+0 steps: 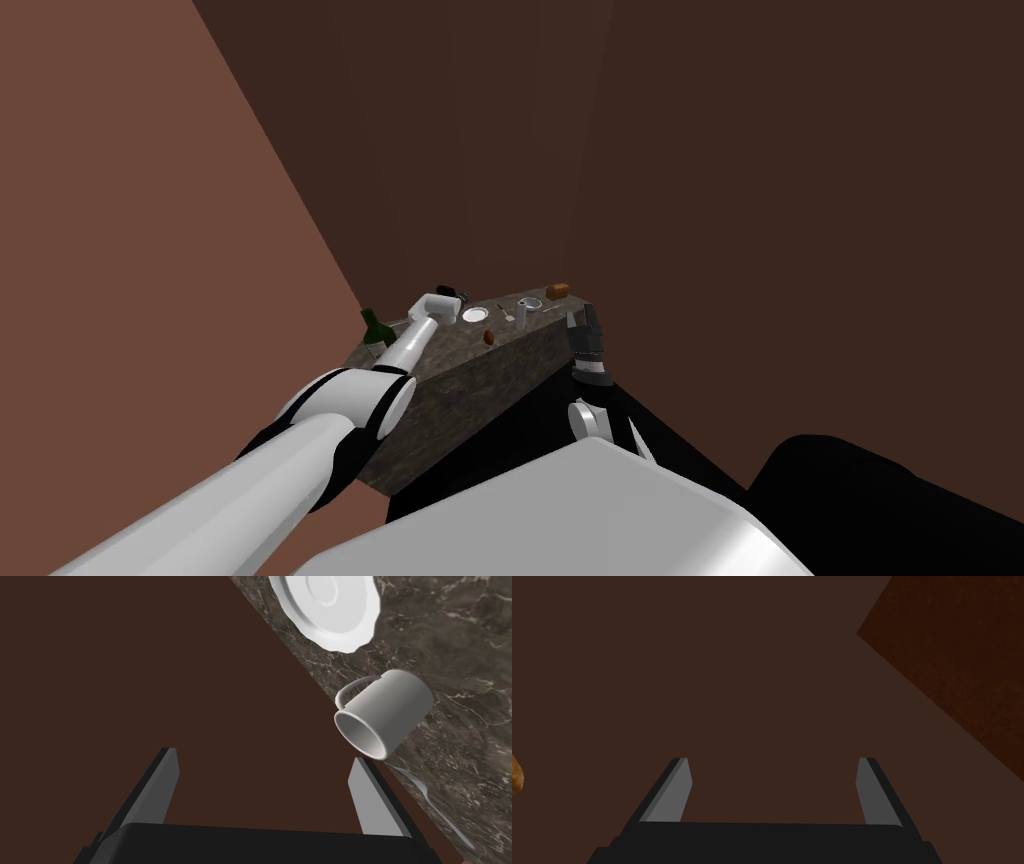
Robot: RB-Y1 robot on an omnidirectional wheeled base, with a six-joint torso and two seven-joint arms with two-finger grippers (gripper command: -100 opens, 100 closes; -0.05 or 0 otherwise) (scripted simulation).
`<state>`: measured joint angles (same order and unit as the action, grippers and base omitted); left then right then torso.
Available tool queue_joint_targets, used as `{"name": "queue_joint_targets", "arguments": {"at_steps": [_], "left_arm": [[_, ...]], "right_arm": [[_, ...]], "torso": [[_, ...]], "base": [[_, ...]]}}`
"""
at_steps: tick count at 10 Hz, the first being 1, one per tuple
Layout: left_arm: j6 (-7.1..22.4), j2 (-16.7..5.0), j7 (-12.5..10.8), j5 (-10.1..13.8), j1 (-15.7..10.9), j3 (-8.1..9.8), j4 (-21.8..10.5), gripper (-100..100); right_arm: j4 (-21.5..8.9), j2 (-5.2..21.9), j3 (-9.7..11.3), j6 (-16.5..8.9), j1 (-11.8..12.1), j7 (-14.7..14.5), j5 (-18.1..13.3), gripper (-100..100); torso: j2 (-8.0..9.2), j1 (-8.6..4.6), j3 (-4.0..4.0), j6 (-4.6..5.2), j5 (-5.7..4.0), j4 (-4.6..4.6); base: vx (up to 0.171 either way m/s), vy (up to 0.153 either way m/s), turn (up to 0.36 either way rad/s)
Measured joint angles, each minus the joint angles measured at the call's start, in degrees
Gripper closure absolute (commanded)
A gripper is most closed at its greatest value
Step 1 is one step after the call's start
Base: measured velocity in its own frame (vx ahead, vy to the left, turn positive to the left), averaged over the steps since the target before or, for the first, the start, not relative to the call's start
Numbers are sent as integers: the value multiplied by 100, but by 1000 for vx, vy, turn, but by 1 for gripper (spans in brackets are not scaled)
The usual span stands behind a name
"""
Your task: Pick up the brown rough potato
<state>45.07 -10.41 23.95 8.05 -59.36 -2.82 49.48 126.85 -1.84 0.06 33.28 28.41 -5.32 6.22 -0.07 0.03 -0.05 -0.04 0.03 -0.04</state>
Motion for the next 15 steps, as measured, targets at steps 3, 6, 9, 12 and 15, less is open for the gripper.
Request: {"name": "queue_joint_targets", "arguments": {"at_steps": [3,6,9,12,15], "left_arm": [[463,104,45,-70,-247,12,-405,-100],[848,267,2,-194,-421,-3,-754,-100],[1035,354,38,-221,-544,9,-1083,-100],[1217,600,34,-297,-811,23,-1852,-100],[1419,766,104,-297,-935,66,-2308,-100]], "right_arm": [[0,0,0,0,0,0,0,0],[0,0,0,0,0,0,0,0],[0,0,0,0,0,0,0,0],[0,0,0,0,0,0,0,0],[0,0,0,0,0,0,0,0]], "torso": [[-1,-3,0,3,-1,0],[3,-4,2,-1,-1,1],[5,-7,3,-1,-2,1],[0,-5,0,-3,-1,1],[5,-10,3,-1,-2,1]], "base": [[26,23,-92],[16,17,-66],[20,13,-108],[27,19,-109],[15,4,-55]]}}
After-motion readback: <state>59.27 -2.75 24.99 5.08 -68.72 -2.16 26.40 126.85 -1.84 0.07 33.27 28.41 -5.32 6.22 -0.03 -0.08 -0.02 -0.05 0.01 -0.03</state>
